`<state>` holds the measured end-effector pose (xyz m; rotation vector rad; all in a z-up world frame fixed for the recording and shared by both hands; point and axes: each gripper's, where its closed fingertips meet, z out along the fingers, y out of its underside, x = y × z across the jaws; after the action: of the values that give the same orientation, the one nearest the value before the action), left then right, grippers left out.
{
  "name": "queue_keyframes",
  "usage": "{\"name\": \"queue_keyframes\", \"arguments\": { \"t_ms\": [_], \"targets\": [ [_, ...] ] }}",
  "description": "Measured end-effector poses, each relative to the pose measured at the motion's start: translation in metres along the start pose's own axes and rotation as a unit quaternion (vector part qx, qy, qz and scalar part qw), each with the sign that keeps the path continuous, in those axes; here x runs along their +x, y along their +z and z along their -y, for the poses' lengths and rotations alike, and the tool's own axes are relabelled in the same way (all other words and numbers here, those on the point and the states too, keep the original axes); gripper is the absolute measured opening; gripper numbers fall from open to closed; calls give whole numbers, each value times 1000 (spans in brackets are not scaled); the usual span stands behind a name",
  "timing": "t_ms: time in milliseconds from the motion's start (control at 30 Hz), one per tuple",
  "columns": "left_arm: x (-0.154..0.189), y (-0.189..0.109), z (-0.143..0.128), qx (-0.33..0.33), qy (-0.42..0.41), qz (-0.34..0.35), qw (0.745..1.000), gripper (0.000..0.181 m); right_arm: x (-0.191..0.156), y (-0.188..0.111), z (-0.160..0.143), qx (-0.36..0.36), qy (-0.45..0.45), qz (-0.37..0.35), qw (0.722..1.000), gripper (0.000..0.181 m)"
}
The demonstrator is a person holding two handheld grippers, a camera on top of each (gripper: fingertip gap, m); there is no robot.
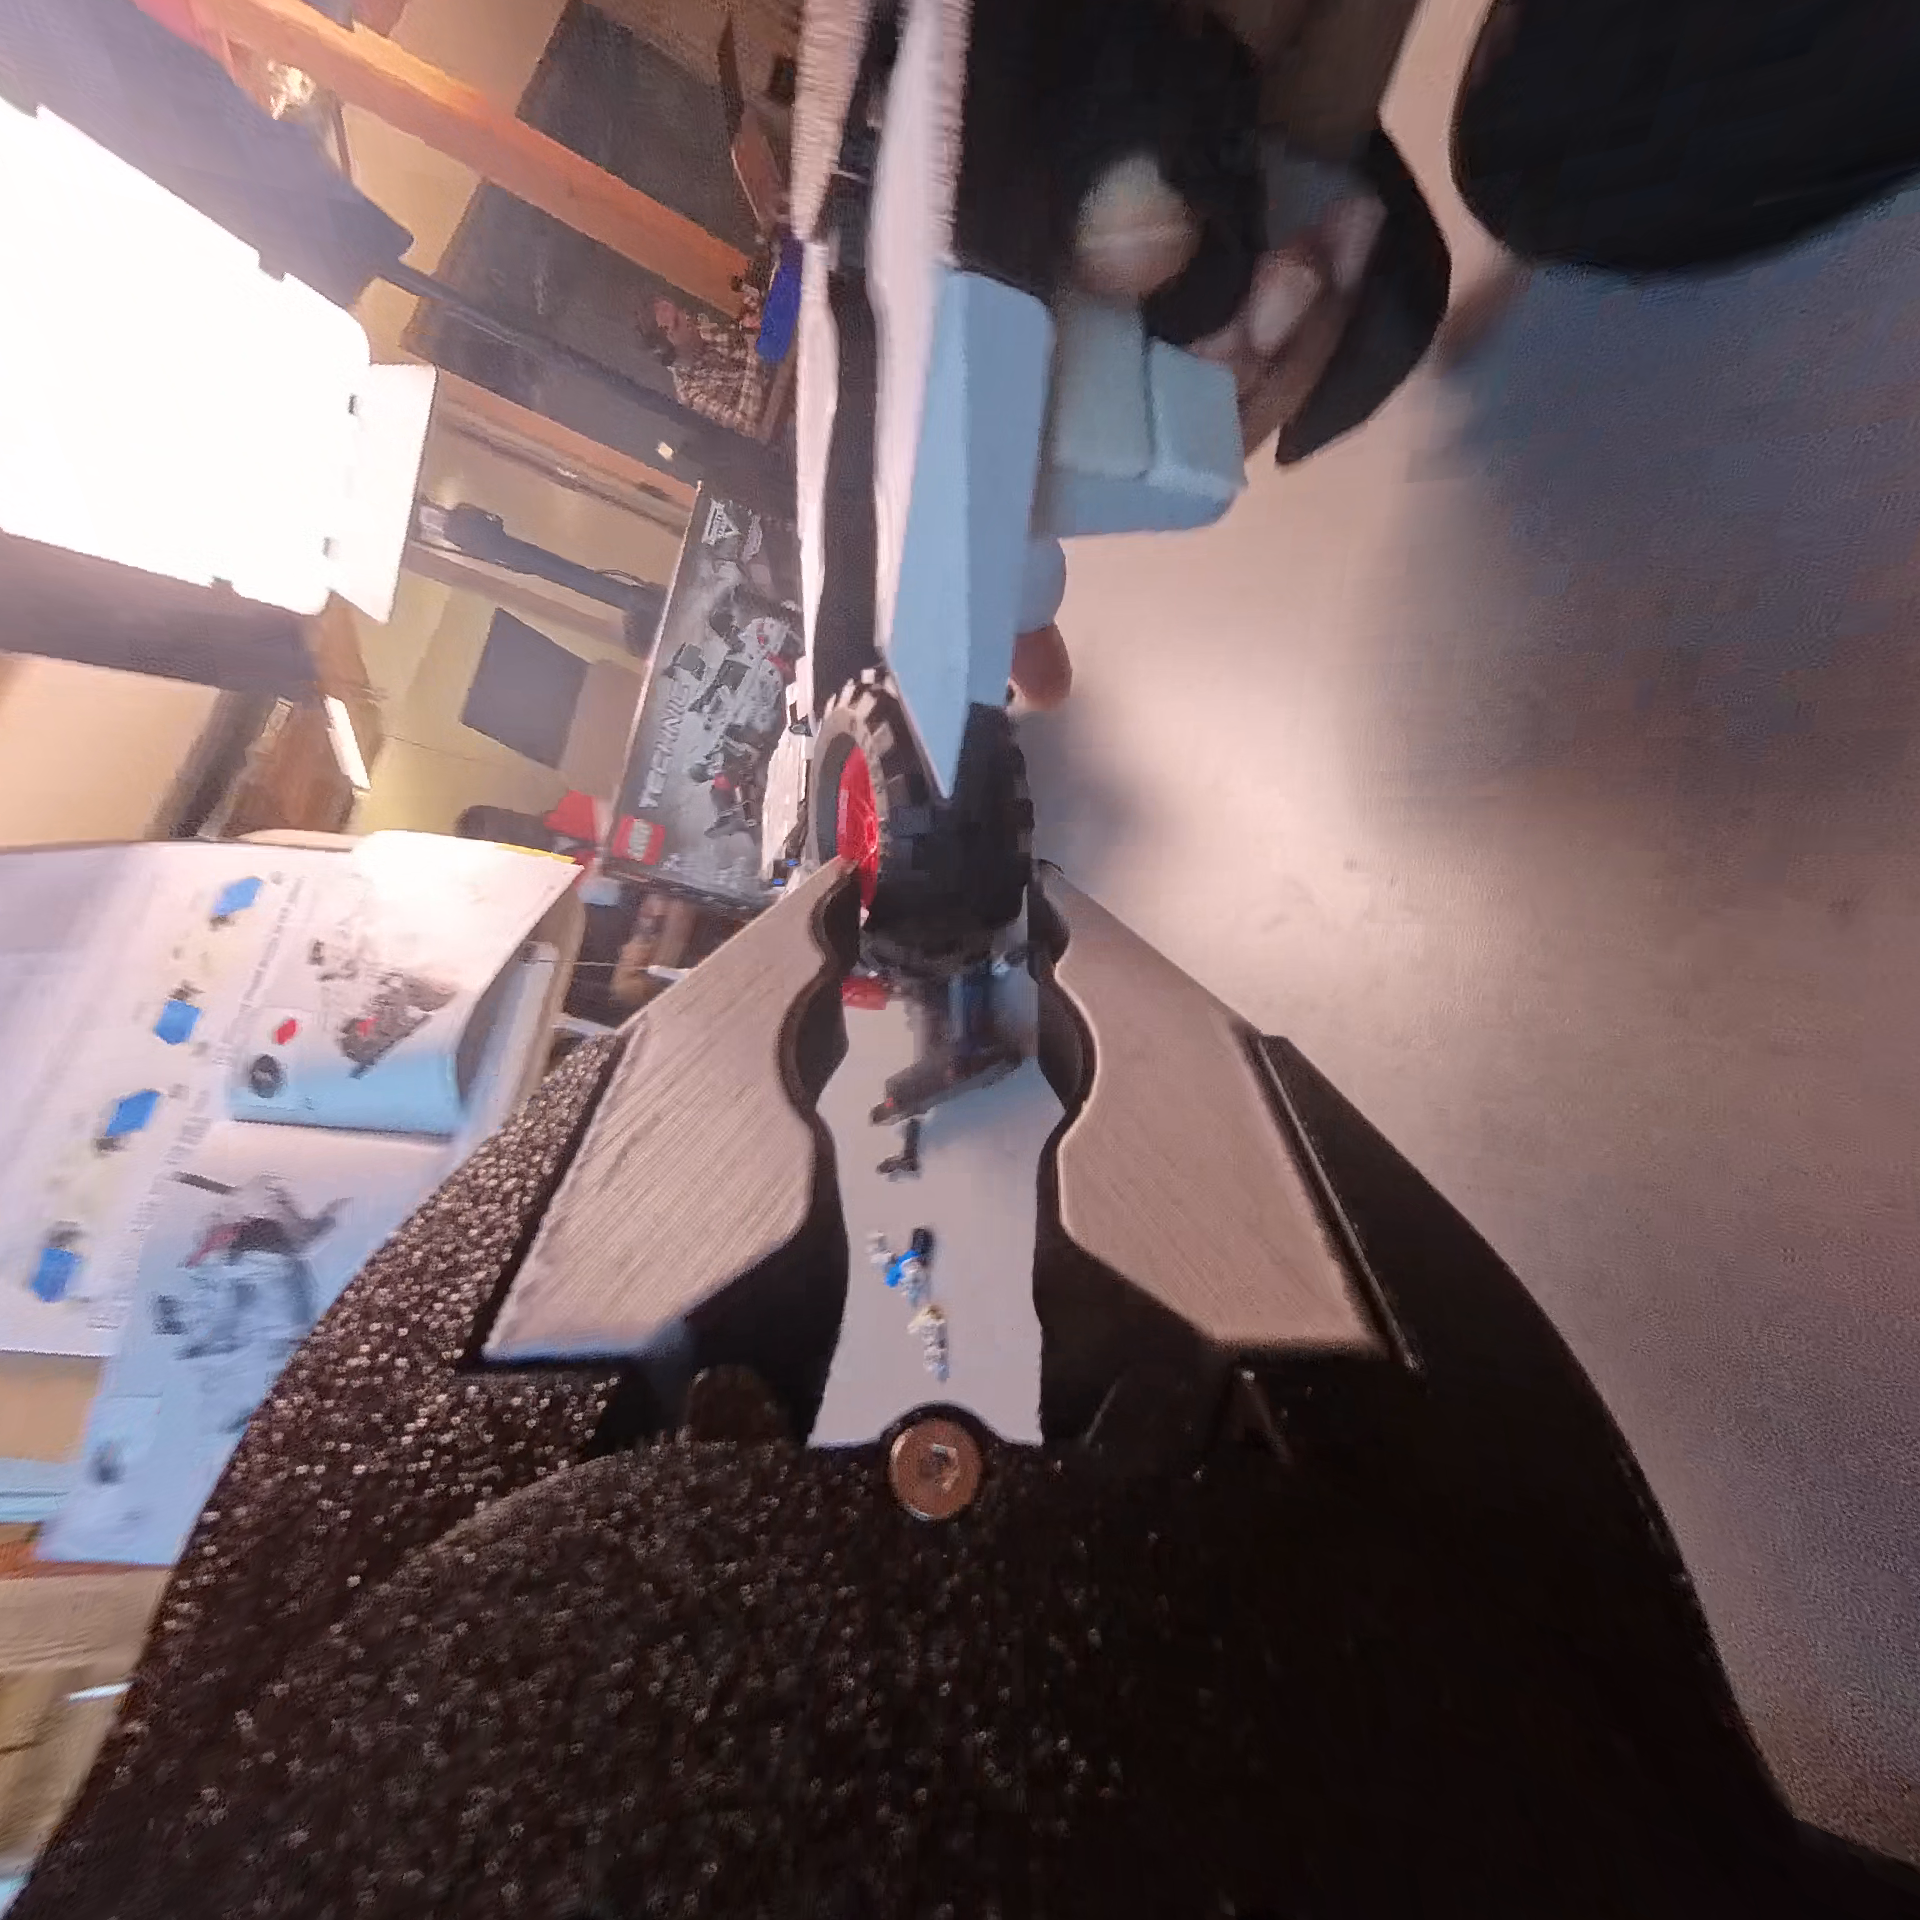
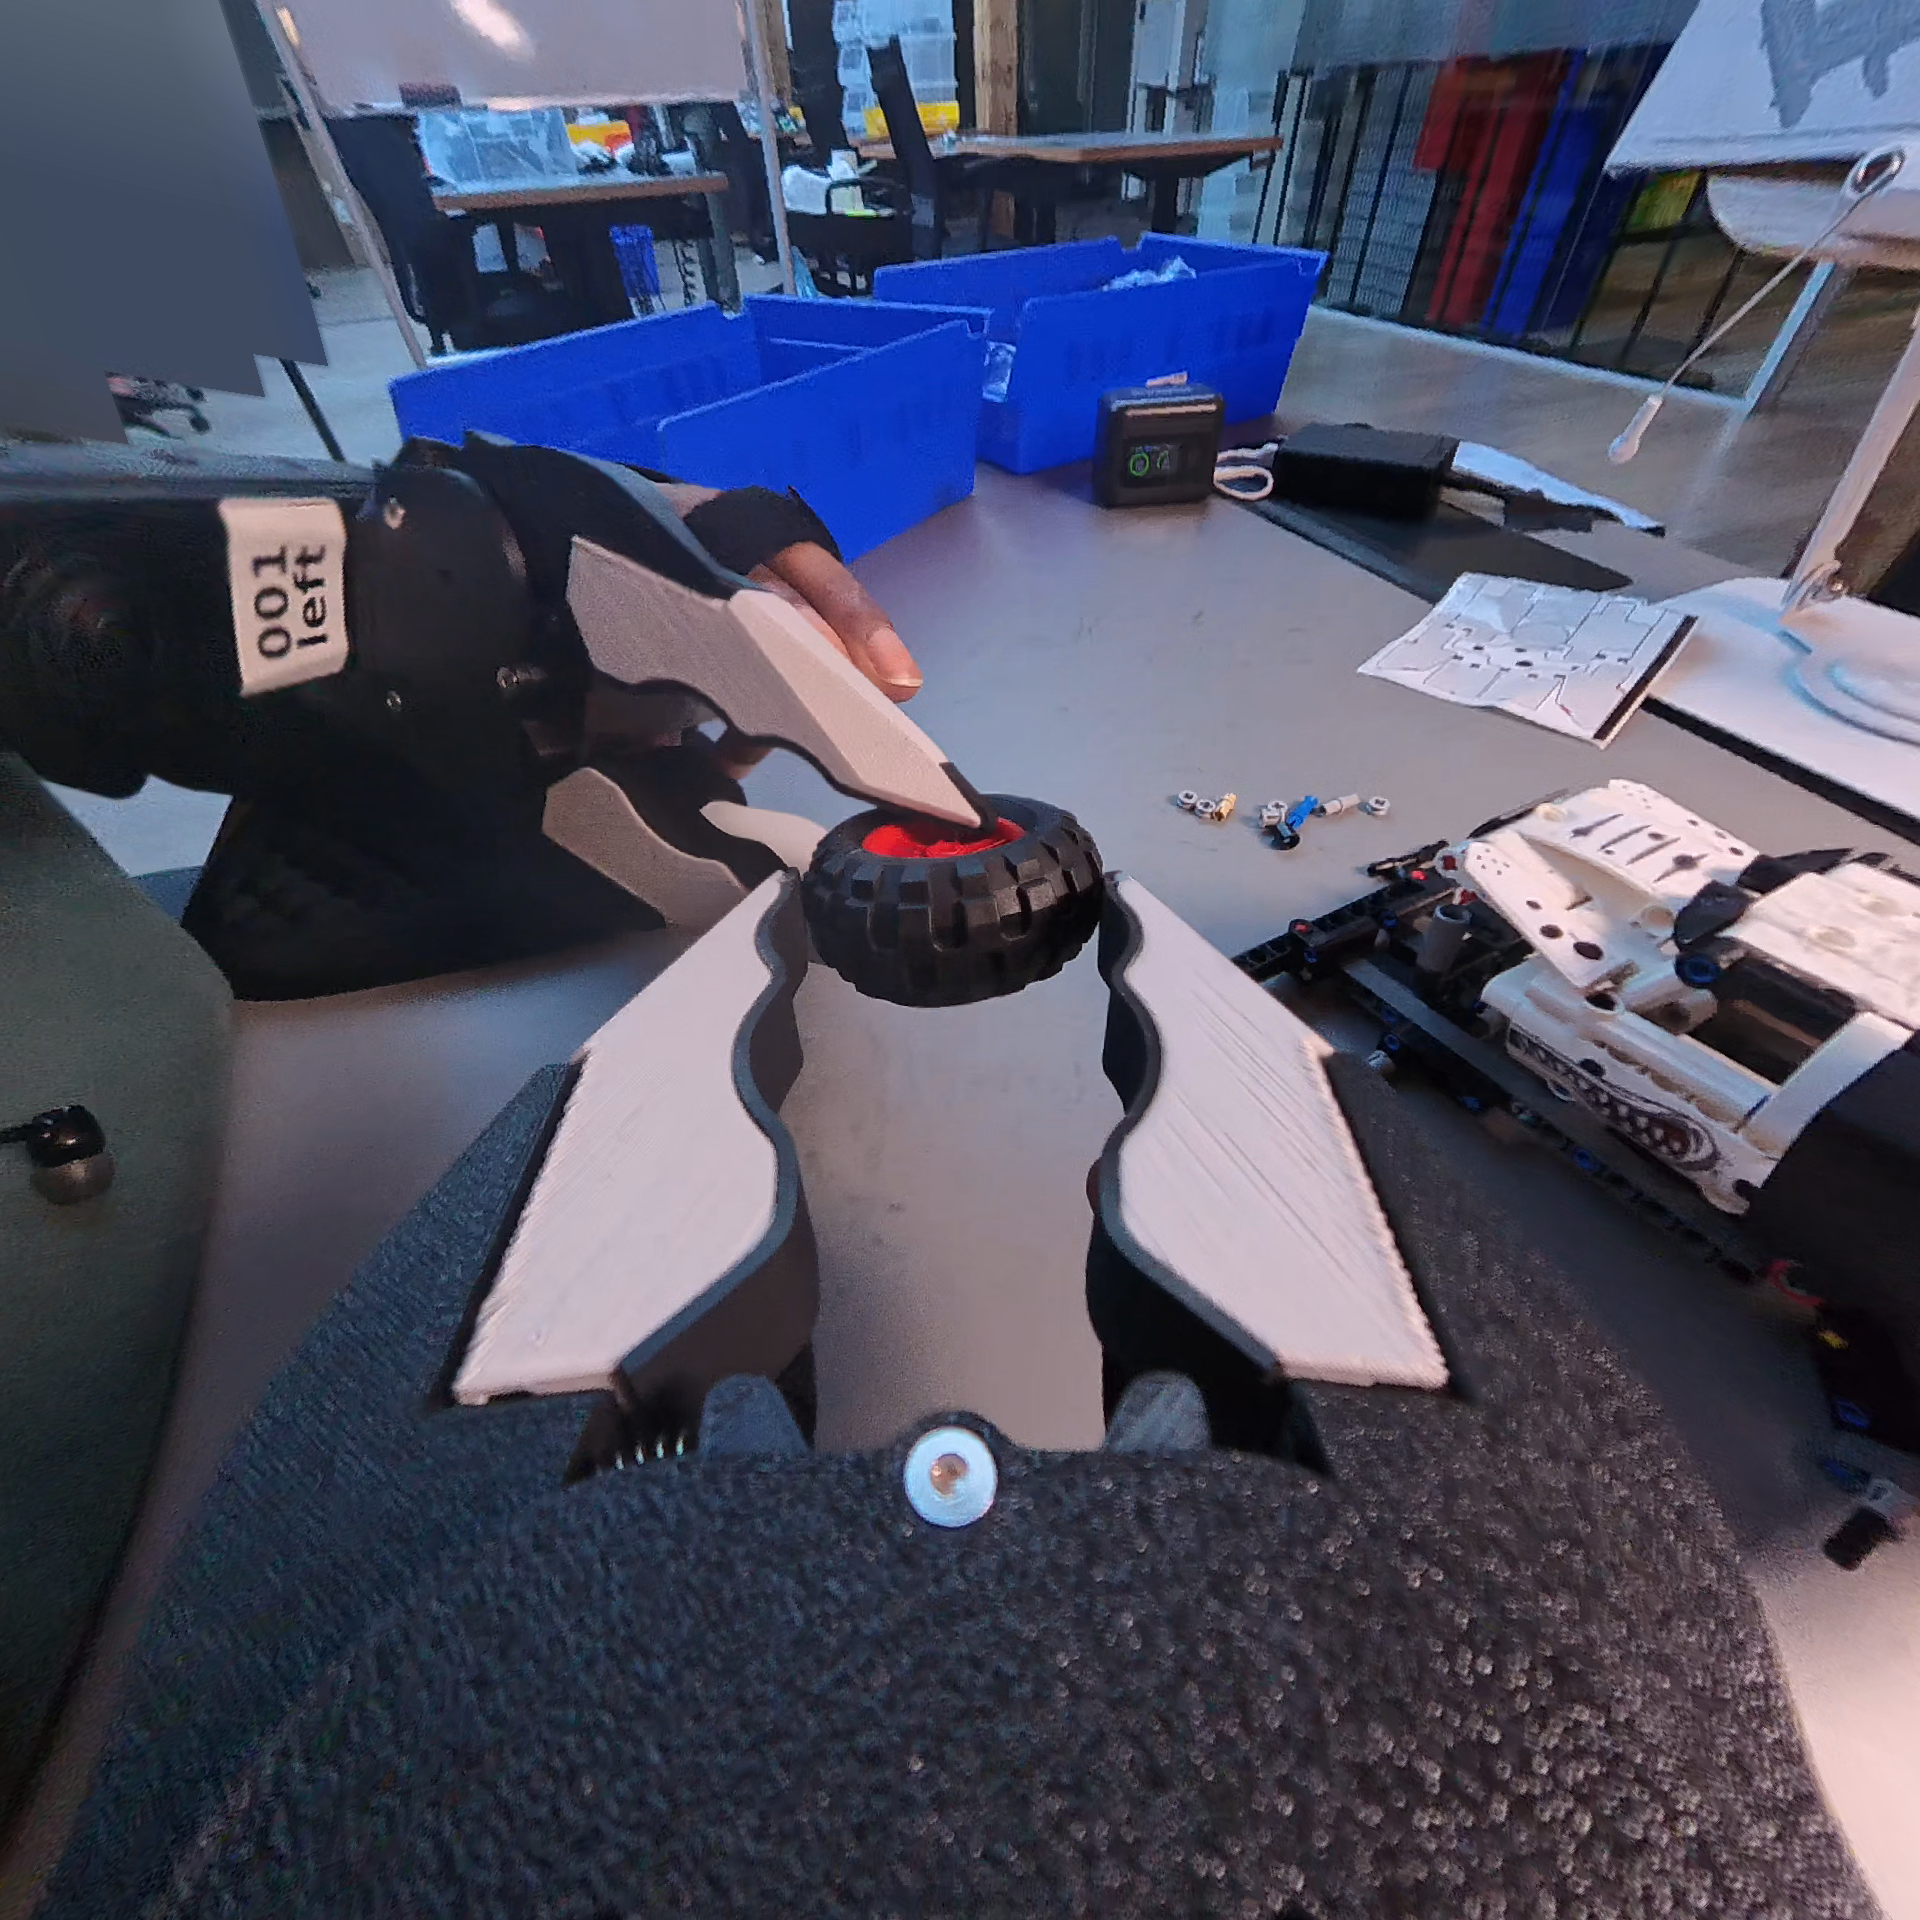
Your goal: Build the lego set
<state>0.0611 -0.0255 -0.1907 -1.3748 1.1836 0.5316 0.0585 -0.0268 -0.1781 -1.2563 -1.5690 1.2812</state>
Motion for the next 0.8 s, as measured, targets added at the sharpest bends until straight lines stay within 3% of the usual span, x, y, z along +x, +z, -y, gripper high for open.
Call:
{"name": "queue_keyframes", "arguments": {
  "t_ms": [100,200,267,333,467,567,800],
  "targets": [
    [-15,-6,13,61,-212,-56,974,55,2,-9,8,36,-22,0,999,55],
    [-28,-13,23,136,-415,-142,888,74,-4,-20,25,96,-31,16,995,55],
    [-29,-16,24,160,-469,-179,850,78,-10,-23,33,120,-43,25,991,55],
    [-26,-19,31,175,-480,-203,835,76,-16,-23,36,132,-50,35,989,55],
    [-11,-20,38,175,-474,-243,828,59,-20,-17,24,104,-64,42,992,56],
    [-2,-16,32,155,-479,-264,822,58,-18,-15,16,82,-81,37,993,55],
    [29,4,-7,26,-384,-249,889,53,2,-3,-31,-55,-137,-19,989,53]
  ]
}}
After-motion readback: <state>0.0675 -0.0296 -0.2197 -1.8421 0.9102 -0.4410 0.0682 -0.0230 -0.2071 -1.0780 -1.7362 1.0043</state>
